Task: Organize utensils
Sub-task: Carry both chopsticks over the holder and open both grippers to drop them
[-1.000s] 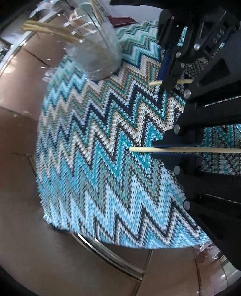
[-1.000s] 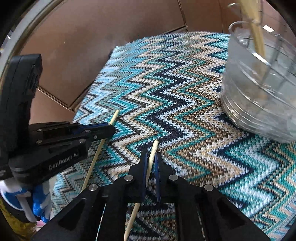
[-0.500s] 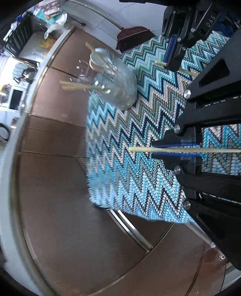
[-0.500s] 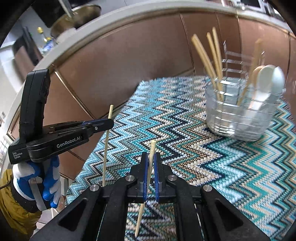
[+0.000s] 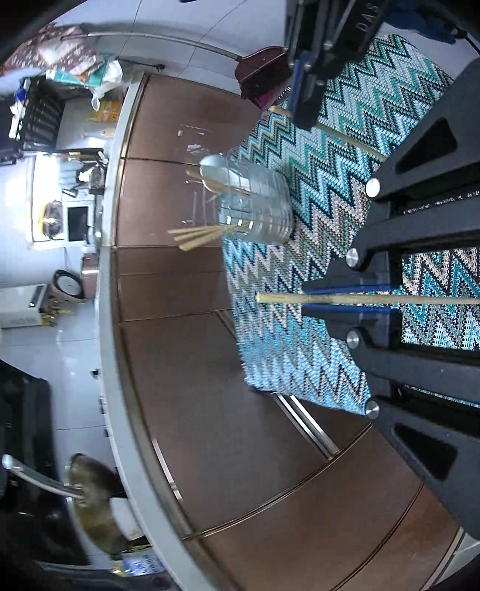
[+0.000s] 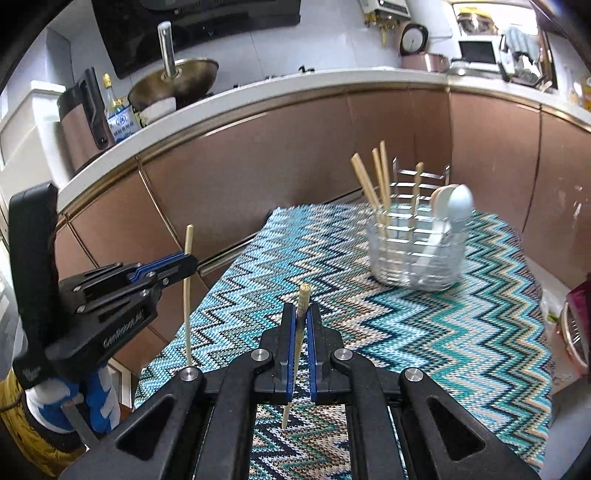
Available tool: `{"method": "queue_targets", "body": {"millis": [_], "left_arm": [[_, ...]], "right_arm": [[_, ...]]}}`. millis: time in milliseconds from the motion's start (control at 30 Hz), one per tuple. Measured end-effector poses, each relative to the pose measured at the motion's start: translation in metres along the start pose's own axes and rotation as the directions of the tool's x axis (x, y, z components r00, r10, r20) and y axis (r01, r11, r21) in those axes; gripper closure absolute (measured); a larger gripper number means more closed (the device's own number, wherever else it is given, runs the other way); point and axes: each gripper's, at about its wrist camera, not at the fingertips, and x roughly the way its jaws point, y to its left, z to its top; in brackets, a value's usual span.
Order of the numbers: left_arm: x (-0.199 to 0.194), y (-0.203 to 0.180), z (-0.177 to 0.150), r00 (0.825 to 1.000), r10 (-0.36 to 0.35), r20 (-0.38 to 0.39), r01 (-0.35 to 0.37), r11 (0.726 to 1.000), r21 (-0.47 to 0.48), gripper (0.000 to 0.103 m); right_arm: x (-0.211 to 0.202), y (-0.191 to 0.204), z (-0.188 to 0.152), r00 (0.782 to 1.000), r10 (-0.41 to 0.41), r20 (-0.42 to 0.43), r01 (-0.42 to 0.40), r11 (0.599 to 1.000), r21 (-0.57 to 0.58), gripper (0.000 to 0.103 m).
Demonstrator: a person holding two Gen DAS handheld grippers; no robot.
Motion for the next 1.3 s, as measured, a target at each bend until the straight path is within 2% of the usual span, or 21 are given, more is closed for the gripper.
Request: {"method": "queue_targets", "body": {"millis": [200, 567, 700, 800, 1000, 1167, 1300], "left_arm": [[-0.015, -0.011, 0.002, 0.997, 0.034, 0.067, -0.036, 0.999, 0.033, 0.098], [0.001, -0.012, 0.018, 0.995, 0.049, 0.089, -0.052, 0.998, 0.035, 0.098], [0.010, -0.007, 0.036, 0.993, 0.038, 0.109, -0.039, 0.999, 0.005, 0.098], [0.012, 0.006, 0.061, 0.989, -0.008, 0.147, 0.019, 0.997, -0.070, 0.098], [0.014, 0.030, 0.125, 0.955, -0.093, 0.283, 0.159, 0.962, -0.221, 0.098], [0.029, 0.027, 0.166, 0.913, -0.137, 0.383, 0.254, 0.927, -0.275, 0.098], [0.056, 0.012, 0.184, 0.894, -0.150, 0.422, 0.295, 0.907, -0.301, 0.098]], "right_arm": [[-0.016, -0.002, 0.006, 0.999, -0.022, 0.044, 0.022, 1.000, 0.000, 0.098], [-0.029, -0.013, 0.036, 0.993, 0.000, 0.120, 0.000, 1.000, 0.001, 0.098], [-0.037, -0.019, 0.058, 0.985, 0.010, 0.169, -0.009, 1.000, -0.009, 0.098], [-0.043, -0.023, 0.079, 0.976, 0.015, 0.215, -0.010, 1.000, -0.022, 0.098], [-0.048, -0.032, 0.124, 0.950, 0.013, 0.313, 0.002, 0.999, -0.050, 0.098], [-0.031, -0.041, 0.154, 0.933, -0.031, 0.360, 0.067, 0.994, -0.087, 0.098], [-0.010, -0.054, 0.166, 0.930, -0.056, 0.362, 0.097, 0.990, -0.097, 0.098]]}}
